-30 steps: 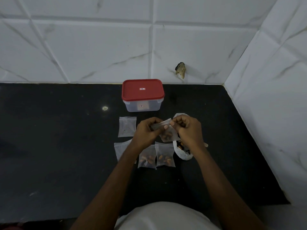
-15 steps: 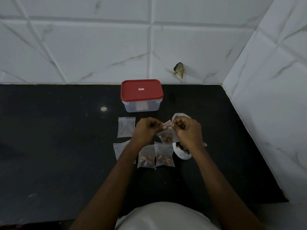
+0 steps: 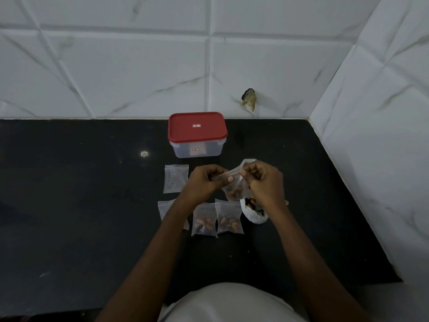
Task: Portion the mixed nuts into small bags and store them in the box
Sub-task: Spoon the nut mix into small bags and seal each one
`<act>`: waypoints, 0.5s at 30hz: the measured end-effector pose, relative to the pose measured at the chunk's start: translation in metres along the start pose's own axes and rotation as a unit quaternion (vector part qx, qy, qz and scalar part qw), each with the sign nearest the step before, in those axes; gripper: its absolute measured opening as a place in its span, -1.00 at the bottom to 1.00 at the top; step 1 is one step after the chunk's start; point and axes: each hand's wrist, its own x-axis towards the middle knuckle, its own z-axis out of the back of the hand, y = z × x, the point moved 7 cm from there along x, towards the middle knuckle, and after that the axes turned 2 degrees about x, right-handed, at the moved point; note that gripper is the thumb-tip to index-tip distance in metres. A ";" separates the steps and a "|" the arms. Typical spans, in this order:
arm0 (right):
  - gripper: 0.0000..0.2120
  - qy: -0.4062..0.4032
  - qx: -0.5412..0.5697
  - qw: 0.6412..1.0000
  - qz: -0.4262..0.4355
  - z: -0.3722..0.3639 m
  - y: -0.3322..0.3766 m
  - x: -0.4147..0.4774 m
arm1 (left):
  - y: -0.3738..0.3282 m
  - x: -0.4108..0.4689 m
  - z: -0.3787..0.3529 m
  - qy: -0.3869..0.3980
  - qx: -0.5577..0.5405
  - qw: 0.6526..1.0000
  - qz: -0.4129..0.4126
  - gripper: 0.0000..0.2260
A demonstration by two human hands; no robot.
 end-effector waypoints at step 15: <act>-0.89 0.064 0.085 0.994 -0.039 -0.013 -0.005 -0.008 | -0.006 -0.001 0.011 -0.069 0.068 0.995 -0.014 -0.97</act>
